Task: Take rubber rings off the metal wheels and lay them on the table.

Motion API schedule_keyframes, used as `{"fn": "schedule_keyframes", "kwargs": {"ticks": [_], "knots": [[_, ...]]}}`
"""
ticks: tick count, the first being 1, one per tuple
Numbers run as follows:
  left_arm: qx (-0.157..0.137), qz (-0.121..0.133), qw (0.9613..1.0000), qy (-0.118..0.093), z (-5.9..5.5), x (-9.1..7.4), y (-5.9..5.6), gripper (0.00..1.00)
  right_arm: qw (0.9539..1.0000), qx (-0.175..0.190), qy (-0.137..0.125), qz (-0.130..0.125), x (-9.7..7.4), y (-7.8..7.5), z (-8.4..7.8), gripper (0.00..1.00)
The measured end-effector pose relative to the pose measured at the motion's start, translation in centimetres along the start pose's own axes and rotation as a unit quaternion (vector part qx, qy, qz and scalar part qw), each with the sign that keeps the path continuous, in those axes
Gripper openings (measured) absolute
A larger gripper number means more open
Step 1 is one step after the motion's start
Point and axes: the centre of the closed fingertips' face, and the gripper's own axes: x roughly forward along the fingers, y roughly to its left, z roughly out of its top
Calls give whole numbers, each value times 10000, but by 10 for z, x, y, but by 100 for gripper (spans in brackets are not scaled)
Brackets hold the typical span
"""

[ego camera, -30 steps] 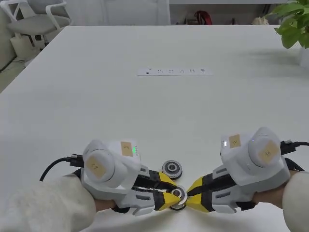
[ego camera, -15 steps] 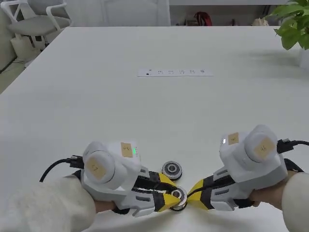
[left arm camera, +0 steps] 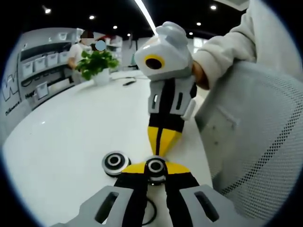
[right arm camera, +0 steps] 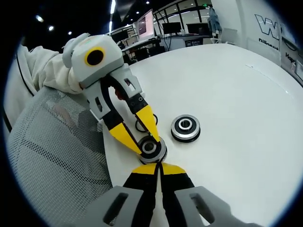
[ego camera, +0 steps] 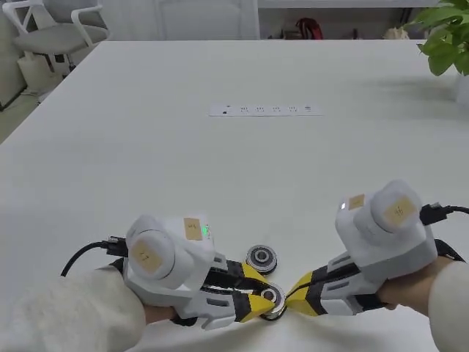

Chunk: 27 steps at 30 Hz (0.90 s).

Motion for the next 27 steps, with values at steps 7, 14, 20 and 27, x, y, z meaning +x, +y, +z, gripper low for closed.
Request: {"fn": "schedule_keyframes", "kwargs": {"ticks": [7,14,20,27], "knots": [[14,1,10000,-1,0,0,0,14,9997,237,47,-19,-1,-1,0,0],[35,5,10000,1,0,0,0,14,9980,621,-88,57,-4,-3,2,0],[36,8,10000,-2,0,0,0,14,9958,872,-253,93,-7,-4,6,0],[26,11,10000,-7,0,0,0,14,9916,1224,-371,201,-7,-4,7,0]]}}
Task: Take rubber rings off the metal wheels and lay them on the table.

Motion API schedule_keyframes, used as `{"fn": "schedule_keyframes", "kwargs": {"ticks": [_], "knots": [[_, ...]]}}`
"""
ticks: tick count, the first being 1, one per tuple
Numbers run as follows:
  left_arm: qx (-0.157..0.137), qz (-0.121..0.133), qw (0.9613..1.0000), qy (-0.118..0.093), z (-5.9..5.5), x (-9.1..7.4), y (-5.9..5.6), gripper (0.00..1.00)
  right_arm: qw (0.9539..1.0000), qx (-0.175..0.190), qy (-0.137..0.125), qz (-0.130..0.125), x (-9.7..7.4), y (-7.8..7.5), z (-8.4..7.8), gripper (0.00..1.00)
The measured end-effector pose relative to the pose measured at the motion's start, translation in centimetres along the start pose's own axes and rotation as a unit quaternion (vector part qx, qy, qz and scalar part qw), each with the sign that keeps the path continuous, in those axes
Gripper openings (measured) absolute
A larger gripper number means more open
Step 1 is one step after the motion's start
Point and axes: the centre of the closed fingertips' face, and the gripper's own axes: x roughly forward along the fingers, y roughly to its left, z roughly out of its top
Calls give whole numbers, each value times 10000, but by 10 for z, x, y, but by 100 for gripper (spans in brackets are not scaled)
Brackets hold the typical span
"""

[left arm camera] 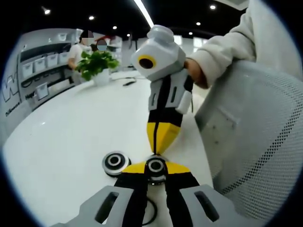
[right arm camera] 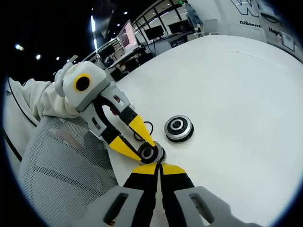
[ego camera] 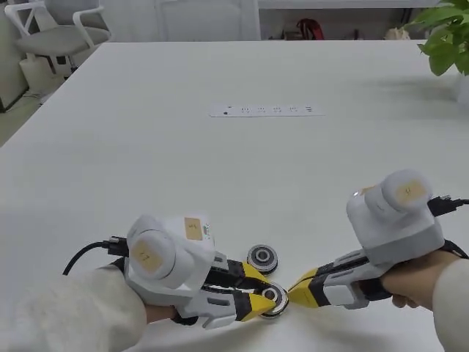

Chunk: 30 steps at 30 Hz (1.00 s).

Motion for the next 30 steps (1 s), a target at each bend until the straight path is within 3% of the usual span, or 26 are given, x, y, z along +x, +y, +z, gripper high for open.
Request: {"fn": "schedule_keyframes", "kwargs": {"ticks": [4,12,30], "knots": [[-8,1,10000,-9,0,0,0,14,9995,279,-85,75,0,0,1,0],[-18,0,10000,-42,0,0,1,14,9988,440,-154,141,0,3,4,0],[2,3,10000,-72,0,-1,1,14,9988,403,-196,179,1,7,7,0]]}}
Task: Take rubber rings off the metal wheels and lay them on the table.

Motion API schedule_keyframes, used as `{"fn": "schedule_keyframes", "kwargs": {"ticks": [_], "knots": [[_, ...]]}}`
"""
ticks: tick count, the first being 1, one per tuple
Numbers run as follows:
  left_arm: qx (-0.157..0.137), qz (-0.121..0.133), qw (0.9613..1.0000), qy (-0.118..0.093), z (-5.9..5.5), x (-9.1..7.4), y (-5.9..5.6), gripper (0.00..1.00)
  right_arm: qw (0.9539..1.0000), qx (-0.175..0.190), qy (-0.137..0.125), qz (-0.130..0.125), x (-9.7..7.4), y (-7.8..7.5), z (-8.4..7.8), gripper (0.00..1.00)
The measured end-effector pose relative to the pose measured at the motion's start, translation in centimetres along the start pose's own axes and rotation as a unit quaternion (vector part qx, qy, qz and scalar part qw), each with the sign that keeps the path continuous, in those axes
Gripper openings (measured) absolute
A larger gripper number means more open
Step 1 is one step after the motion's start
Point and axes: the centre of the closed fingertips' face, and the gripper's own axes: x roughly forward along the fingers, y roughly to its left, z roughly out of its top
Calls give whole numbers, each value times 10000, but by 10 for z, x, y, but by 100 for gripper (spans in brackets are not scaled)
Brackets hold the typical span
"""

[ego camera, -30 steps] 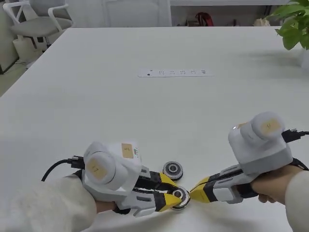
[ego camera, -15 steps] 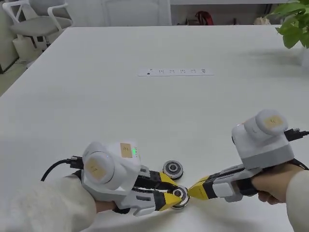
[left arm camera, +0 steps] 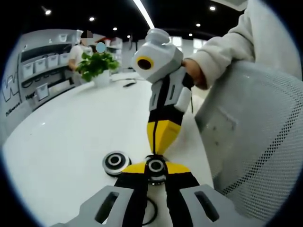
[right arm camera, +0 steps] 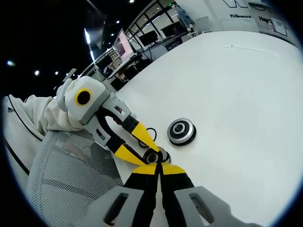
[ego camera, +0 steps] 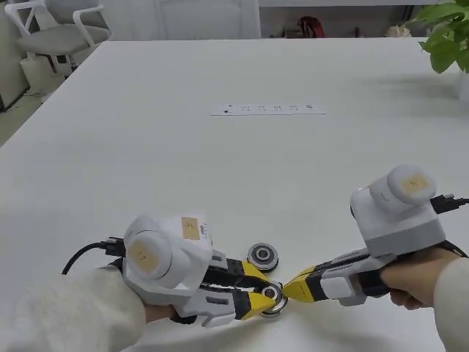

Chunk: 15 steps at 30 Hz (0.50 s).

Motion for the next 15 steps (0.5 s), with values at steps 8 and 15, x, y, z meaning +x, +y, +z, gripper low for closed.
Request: {"fn": "schedule_keyframes", "kwargs": {"ticks": [8,15], "knots": [[0,8,10000,-7,0,0,0,14,10000,23,-27,33,1,3,2,0],[-8,6,10000,-17,0,0,1,14,9999,-23,-55,143,2,9,4,0]]}}
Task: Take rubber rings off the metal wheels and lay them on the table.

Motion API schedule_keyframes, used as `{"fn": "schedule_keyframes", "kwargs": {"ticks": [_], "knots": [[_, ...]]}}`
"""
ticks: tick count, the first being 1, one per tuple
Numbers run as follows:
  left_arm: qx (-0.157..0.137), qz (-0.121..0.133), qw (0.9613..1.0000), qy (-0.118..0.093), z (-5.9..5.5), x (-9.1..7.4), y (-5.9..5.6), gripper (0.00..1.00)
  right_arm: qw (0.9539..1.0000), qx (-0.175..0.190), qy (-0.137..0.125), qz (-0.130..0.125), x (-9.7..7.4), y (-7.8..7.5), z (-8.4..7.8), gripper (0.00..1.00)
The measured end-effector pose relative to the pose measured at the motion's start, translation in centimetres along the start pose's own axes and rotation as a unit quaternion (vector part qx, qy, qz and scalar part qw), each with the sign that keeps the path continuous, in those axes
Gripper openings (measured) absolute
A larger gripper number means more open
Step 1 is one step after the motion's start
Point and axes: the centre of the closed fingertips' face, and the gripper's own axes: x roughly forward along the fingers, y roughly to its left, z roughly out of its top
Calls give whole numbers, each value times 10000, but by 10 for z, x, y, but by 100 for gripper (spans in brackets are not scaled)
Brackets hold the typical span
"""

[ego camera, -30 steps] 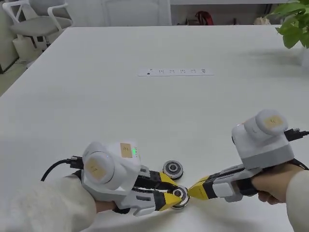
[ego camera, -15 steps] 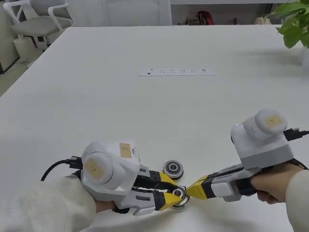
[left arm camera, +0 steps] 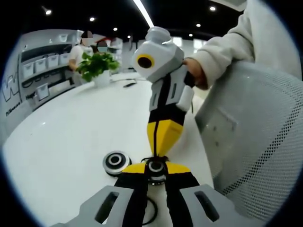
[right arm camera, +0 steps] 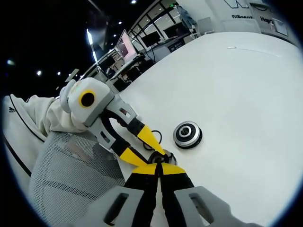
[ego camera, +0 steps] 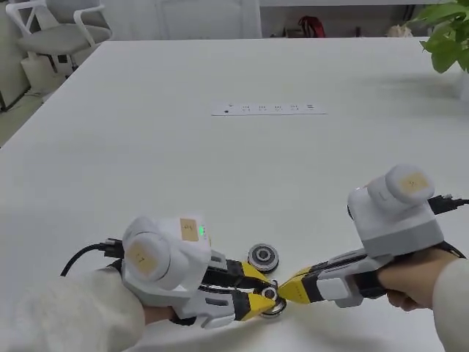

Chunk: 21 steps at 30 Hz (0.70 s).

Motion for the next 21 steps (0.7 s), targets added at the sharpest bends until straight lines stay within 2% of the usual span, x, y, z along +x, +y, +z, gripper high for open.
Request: {"fn": "schedule_keyframes", "kwargs": {"ticks": [3,7,21], "knots": [[-16,4,10000,-12,0,0,0,14,9998,-68,-76,175,1,8,4,0],[-32,17,10000,-22,0,0,0,14,9995,-165,-189,165,1,10,11,0],[-163,15,9998,66,1,0,0,14,9999,-141,-70,-54,-1,-1,4,0]]}}
